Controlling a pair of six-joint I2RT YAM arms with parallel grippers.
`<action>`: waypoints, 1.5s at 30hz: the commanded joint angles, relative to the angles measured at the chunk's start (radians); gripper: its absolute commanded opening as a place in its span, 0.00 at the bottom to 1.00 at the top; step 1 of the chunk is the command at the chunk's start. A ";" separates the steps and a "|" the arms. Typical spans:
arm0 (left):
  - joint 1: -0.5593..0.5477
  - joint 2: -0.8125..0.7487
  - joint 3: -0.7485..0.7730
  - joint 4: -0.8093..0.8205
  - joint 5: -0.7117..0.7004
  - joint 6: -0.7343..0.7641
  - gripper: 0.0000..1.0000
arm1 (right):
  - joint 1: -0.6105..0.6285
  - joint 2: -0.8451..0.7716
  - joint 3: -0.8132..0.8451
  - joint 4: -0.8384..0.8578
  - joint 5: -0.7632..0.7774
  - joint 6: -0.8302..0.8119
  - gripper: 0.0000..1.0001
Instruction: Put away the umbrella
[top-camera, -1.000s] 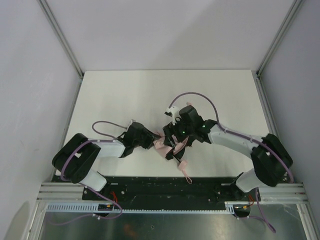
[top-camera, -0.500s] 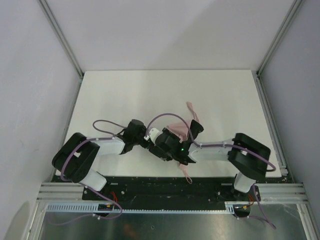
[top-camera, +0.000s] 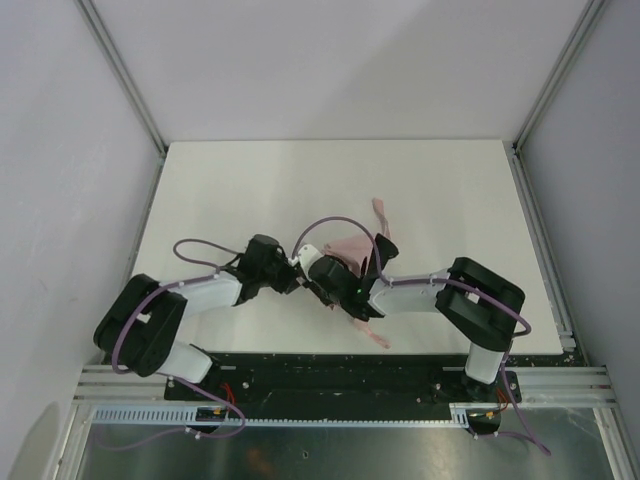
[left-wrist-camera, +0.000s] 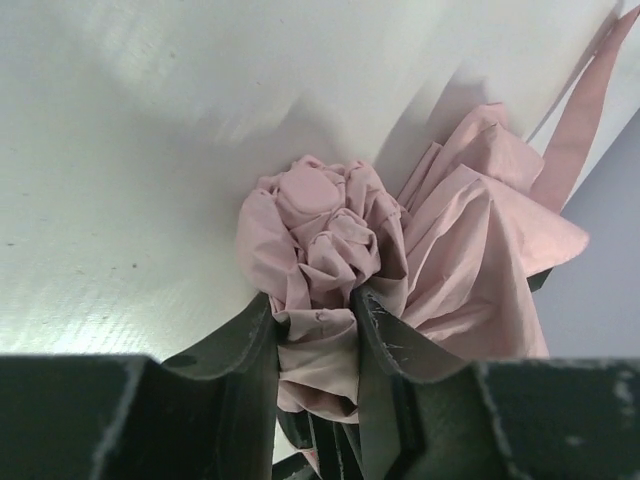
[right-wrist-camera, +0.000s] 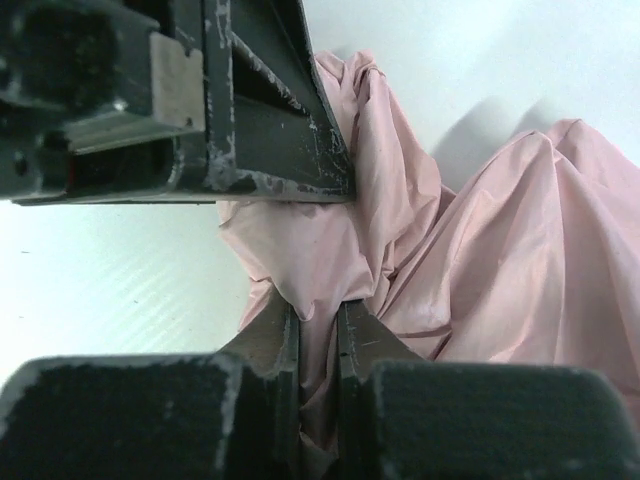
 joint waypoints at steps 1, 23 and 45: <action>0.024 -0.056 0.000 -0.162 0.011 0.073 0.26 | -0.076 0.126 -0.077 -0.155 -0.287 0.056 0.00; 0.054 -0.118 -0.035 -0.076 0.113 0.015 0.99 | -0.428 0.257 -0.061 0.051 -1.184 0.302 0.00; -0.088 0.146 -0.155 0.142 -0.055 -0.117 0.12 | -0.424 0.105 0.026 -0.091 -1.107 0.211 0.19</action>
